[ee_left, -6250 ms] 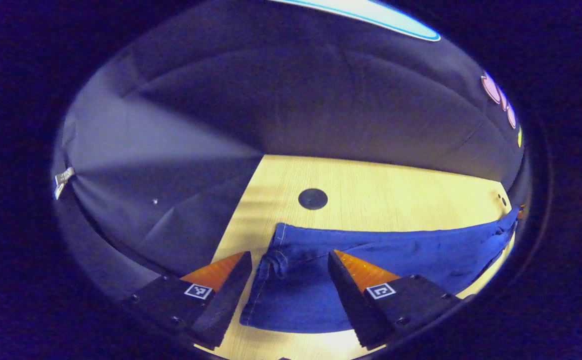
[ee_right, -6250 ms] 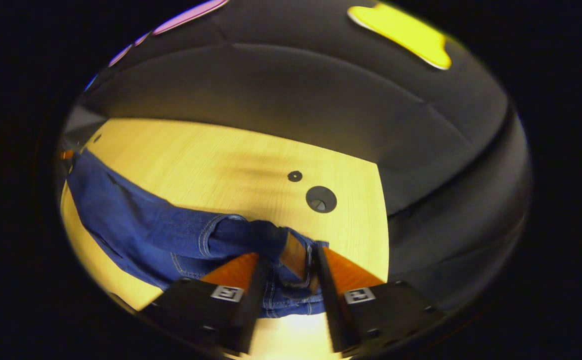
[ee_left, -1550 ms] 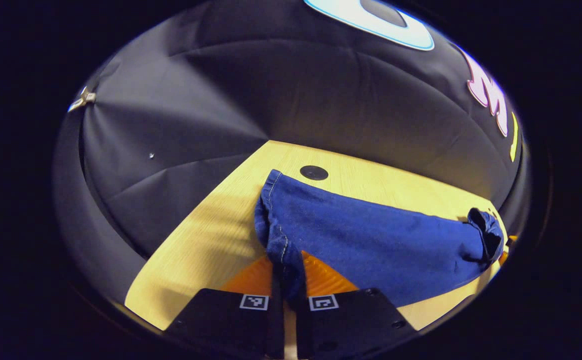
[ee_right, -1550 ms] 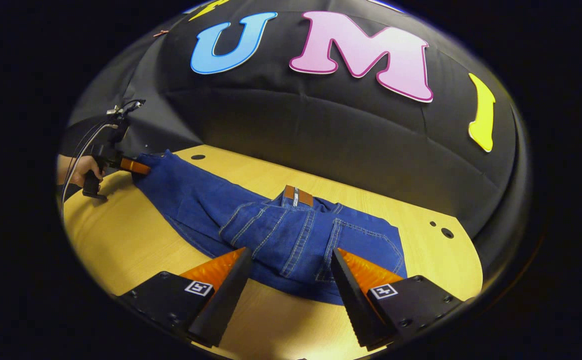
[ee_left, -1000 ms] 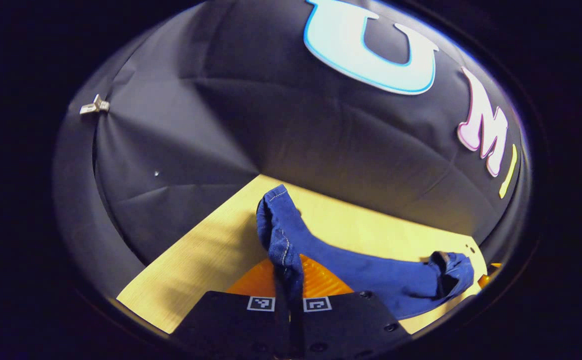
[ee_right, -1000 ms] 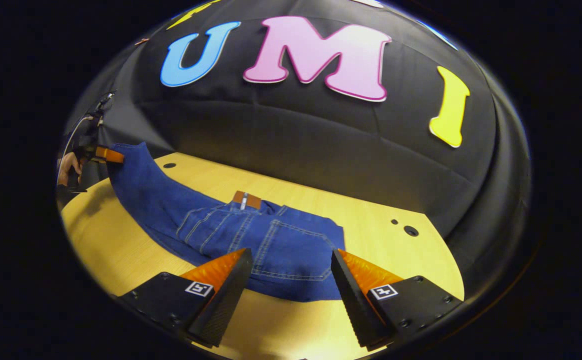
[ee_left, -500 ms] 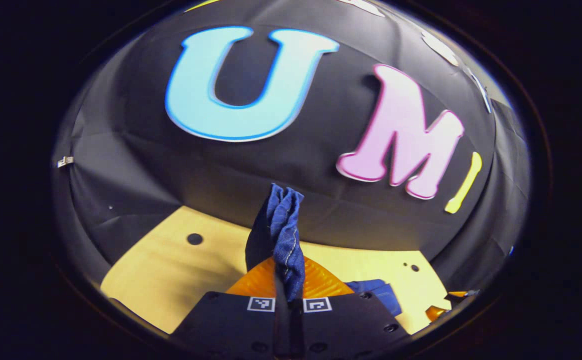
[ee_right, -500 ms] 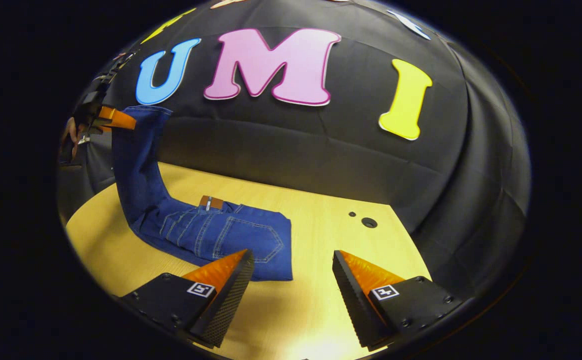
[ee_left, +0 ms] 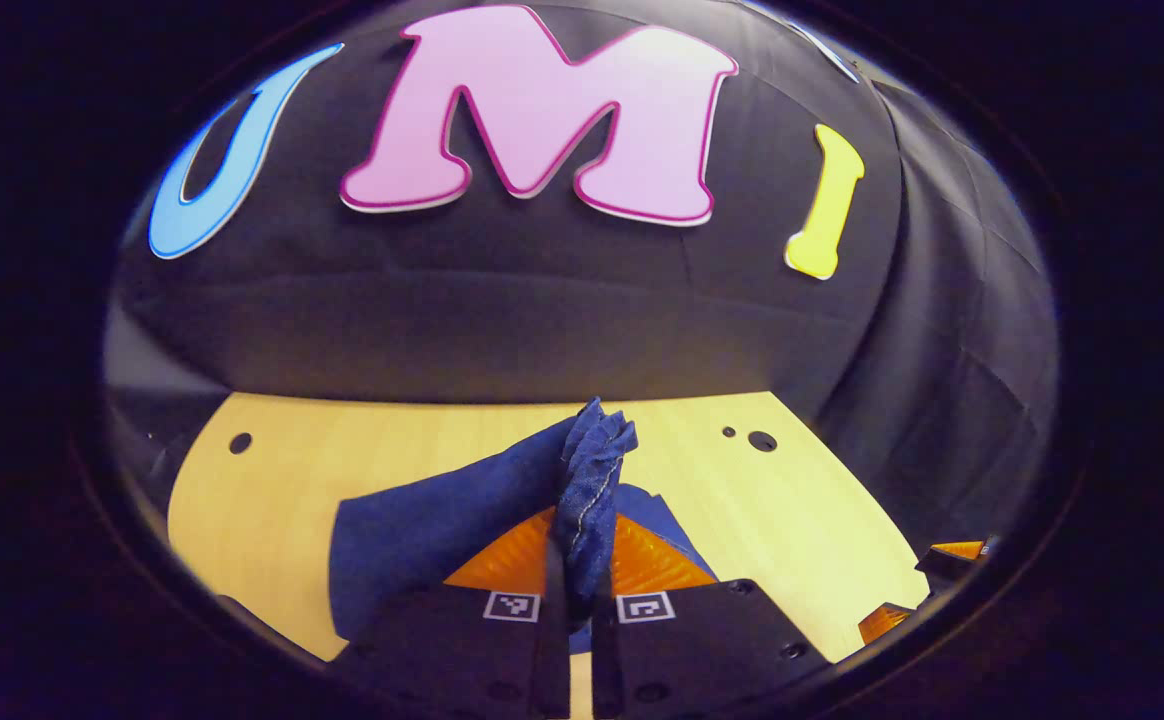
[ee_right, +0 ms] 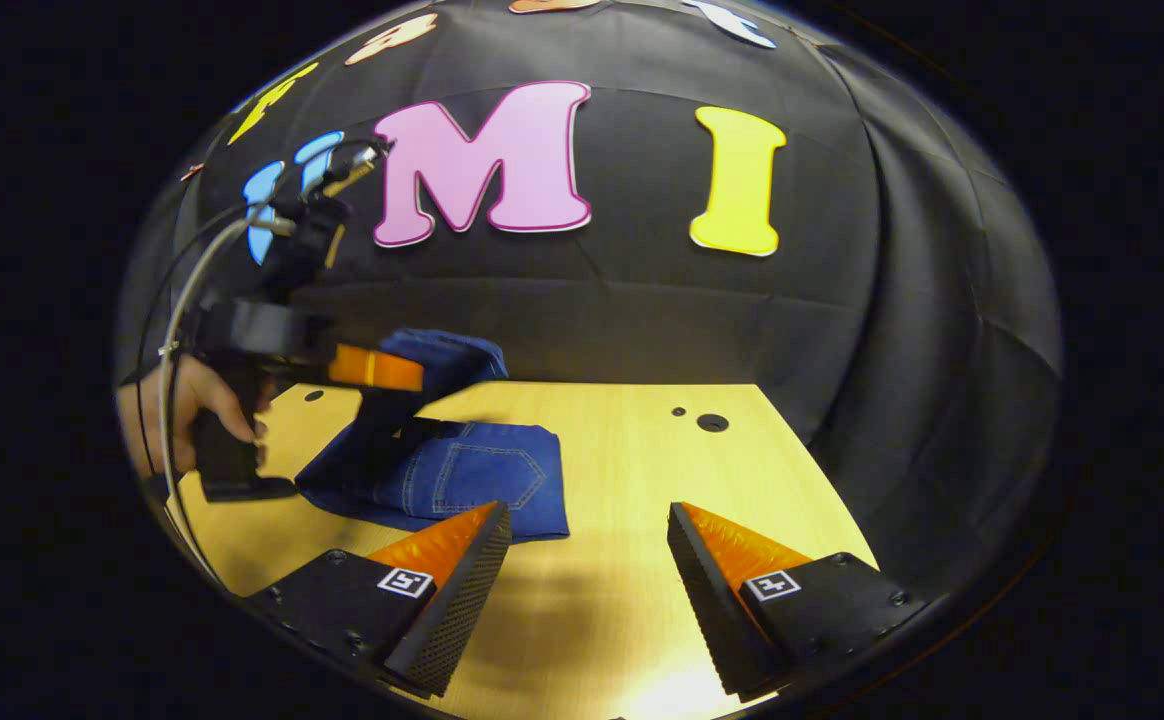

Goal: Grasp the waist and the cuffs of the jeans and fold them to make the two legs overlap; first hold the waist and fold one-third of the jeans toward the cuffs, then hold the cuffs and fold the remaining one-third in the same direction to finish folding.

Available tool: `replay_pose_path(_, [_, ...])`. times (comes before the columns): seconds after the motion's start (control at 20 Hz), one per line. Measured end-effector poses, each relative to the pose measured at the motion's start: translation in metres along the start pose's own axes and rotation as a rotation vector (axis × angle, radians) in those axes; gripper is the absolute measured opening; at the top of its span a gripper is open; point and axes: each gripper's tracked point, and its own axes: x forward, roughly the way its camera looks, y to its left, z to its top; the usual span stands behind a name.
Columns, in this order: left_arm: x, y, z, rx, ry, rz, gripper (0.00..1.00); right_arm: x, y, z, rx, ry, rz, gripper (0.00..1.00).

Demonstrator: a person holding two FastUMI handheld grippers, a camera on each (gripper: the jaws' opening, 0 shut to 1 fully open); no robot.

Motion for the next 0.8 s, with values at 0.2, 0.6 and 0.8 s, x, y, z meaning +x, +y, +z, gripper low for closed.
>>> replay_pose_path(0.2, [0.007, -0.05, -0.012, -0.013, 0.022, -0.129, 0.51, -0.018, -0.037, 0.003, 0.0, 0.002, -0.063, 0.97])
replay_pose_path(0.6, [-0.153, -0.016, 0.069, 0.097, -0.291, -0.056, 0.96, -0.068, -0.038, 0.067, -0.019, -0.099, -0.073, 0.96])
replay_pose_path(0.8, [-0.259, 0.014, 0.08, 0.077, -0.397, 0.044, 0.96, -0.094, -0.001, 0.109, -0.015, -0.189, -0.03, 0.96])
